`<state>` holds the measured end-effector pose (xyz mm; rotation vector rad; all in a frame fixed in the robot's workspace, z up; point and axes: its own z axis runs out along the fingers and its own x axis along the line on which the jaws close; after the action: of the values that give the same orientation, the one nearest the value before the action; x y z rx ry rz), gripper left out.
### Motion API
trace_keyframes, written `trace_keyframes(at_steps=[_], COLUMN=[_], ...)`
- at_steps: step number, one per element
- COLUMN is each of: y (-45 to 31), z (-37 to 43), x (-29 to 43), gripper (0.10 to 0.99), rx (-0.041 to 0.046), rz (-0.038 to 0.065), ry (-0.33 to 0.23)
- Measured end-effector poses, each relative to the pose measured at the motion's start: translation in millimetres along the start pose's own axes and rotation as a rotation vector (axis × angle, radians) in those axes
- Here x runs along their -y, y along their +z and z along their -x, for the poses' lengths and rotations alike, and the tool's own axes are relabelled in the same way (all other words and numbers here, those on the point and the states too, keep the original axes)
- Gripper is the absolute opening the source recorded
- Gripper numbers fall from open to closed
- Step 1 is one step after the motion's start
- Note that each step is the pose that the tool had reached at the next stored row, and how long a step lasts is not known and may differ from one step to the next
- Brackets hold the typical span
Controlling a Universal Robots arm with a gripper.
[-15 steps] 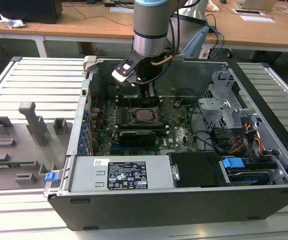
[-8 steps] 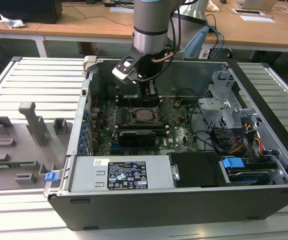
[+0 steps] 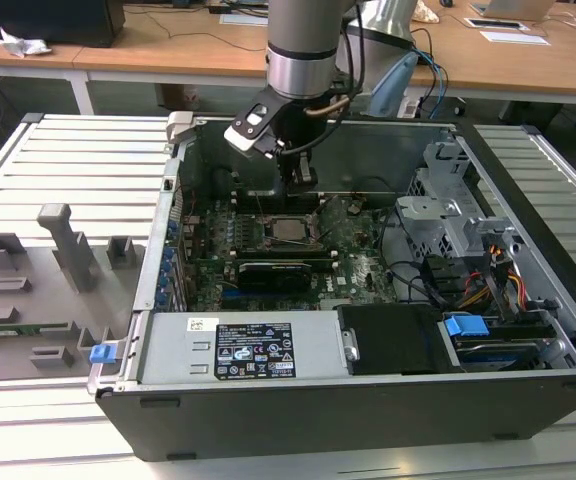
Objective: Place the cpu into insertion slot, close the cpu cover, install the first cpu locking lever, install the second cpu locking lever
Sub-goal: 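Close the cpu cover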
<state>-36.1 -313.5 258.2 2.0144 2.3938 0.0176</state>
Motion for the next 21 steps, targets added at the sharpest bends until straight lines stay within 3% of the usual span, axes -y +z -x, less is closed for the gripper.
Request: trace_keyframes(at_steps=[1, 5, 12, 21], y=[-0.2, -4.0, -19.4, -20.4], z=[1.0, 1.0, 0.8, 1.8], x=[-5.7, -5.9, -6.2, -12.8], gripper=[0.106, 0.106, 0.106, 0.106], rx=[0.0001, 0.0002, 0.0003, 0.0003], rz=[0.000, 0.000, 0.000, -0.001], ry=[0.000, 0.008, 0.013, 0.013])
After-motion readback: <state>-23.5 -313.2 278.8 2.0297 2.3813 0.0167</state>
